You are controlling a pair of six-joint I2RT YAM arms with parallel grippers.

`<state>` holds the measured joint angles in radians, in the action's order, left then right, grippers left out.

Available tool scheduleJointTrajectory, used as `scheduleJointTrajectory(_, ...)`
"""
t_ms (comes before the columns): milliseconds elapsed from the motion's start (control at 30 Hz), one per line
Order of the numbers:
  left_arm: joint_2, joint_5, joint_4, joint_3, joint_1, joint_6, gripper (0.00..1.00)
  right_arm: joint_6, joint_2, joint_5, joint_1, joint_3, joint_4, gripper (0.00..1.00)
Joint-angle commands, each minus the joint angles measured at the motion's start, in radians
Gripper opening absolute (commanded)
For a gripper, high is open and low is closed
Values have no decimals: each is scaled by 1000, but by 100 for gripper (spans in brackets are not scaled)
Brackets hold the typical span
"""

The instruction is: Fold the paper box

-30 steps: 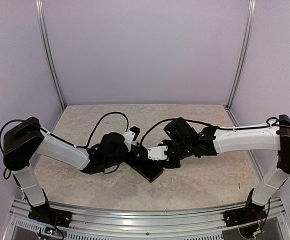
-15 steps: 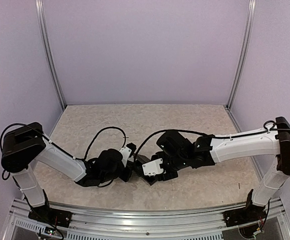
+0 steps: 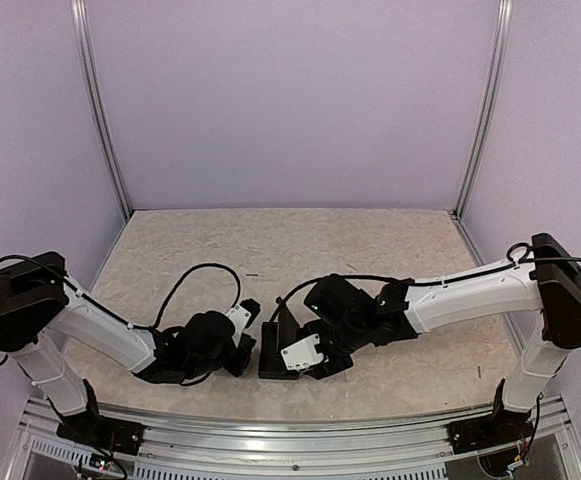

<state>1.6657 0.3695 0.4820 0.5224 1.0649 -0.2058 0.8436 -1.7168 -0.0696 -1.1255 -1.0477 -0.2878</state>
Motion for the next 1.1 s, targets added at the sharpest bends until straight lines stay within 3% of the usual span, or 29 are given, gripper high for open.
scheduleJointTrajectory(0, -77, 36, -84, -31, 21, -26, 15, 21, -46, -33, -16, -7, -4, 55)
scheduleJointTrajectory(200, -214, 45, -265, -48, 32, -113, 20, 36, -93, -12, -17, 2, 29, 55)
scheduleJointTrajectory(300, -321, 35, -314, -41, 24, -141, 31, 37, -91, -6, -18, 7, 33, 54)
scheduleJointTrajectory(467, -436, -227, -402, 124, -114, -159, 46, 46, -69, 8, -19, 12, 26, 54)
scheduleJointTrajectory(567, -363, -403, -529, 302, -189, -173, 47, 50, -64, 10, -19, 15, 24, 54)
scheduleJointTrajectory(733, -141, -559, -780, 592, -196, -149, 45, 46, -56, 10, -18, 23, 33, 55)
scheduleJointTrajectory(1067, -68, -715, -818, 645, -174, -193, 45, 58, -4, 18, -21, 68, 62, 56)
